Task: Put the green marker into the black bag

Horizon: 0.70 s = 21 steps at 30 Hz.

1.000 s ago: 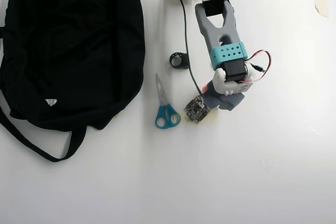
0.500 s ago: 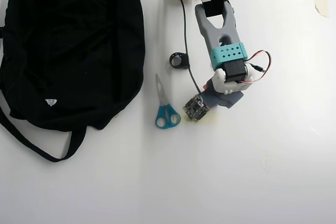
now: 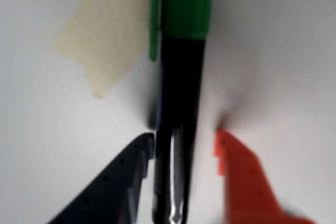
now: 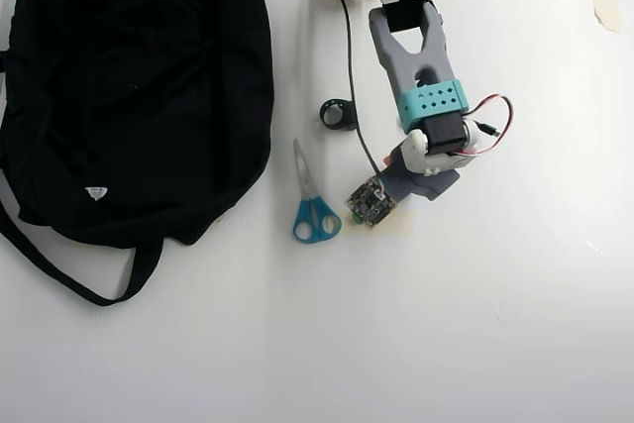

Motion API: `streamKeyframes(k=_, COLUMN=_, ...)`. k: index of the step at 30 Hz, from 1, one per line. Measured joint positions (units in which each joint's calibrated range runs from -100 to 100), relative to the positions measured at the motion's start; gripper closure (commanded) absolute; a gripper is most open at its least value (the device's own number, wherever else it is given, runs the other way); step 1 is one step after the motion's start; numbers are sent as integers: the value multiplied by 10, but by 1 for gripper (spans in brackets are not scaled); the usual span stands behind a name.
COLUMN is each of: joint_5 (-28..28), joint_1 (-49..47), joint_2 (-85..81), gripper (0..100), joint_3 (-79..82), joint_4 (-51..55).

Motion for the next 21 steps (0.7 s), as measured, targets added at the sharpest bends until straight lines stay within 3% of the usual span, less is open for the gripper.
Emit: streamKeyframes(k=21, joint_5=1, joint_1=-9, joint_2=-2, gripper=98, joint_3=-30, joint_4=15)
